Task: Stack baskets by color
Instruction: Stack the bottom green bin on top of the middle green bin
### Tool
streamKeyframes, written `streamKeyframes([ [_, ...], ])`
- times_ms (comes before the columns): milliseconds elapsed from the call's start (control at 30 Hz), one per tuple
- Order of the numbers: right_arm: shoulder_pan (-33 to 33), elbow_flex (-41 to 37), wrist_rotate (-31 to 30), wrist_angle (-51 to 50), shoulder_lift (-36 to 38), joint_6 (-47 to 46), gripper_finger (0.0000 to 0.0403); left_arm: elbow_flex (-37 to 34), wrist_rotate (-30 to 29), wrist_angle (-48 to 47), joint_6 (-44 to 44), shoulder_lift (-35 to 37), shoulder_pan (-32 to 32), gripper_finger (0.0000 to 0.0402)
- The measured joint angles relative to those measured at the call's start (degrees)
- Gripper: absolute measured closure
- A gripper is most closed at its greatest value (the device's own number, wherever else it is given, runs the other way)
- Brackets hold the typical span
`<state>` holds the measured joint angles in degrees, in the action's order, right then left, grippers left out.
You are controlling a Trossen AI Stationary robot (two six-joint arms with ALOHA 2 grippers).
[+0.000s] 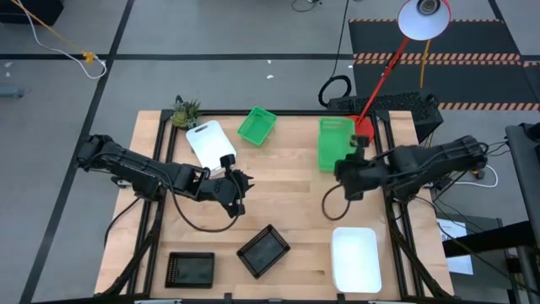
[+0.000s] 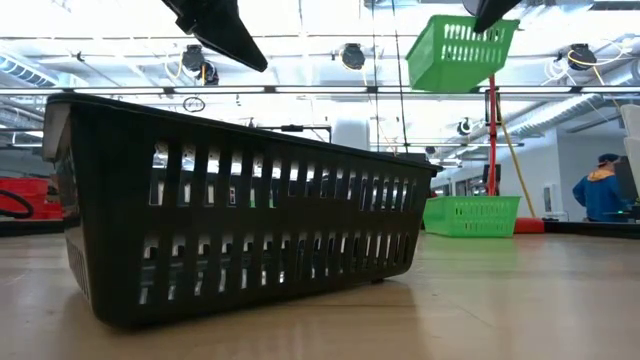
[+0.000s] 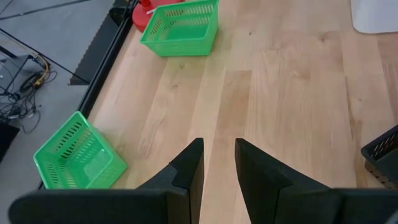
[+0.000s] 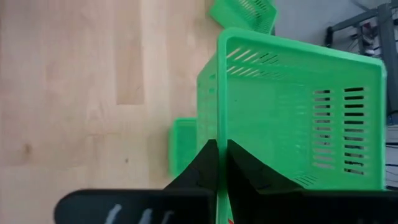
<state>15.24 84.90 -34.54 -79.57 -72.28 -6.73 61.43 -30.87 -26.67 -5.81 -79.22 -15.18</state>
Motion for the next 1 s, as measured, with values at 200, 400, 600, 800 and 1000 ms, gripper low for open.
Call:
streamKeyframes([
  [200, -1.5, -0.2, -0.1, 0.0, 2.8, 0.5, 0.0395, 0.0, 0.0, 0.6, -0.3, 0.0, 0.0, 0.0309],
  [400, -2.5, -3.7, -0.1, 0.1, 4.2, 1.6, 0.0395, 0.0, 0.0, 1.4, -0.3, 0.0, 0.0, 0.0309],
  [600, -4.1, -7.9, 0.1, 2.3, 5.1, 3.1, 0.0394, 0.0, 0.0, 1.4, 0.0, 0.0, 0.0, 0.0309],
  [800, -6.8, -12.5, 0.2, 7.3, 5.4, 6.3, 0.0394, 0.0, 0.1, 1.4, 0.1, 0.0, 0.0, 0.0309],
  [1000, -9.6, -18.6, 2.0, 13.2, 5.5, 8.9, 0.0394, 0.0, 0.5, 1.4, 0.1, 0.0, 0.0, 0.0309],
])
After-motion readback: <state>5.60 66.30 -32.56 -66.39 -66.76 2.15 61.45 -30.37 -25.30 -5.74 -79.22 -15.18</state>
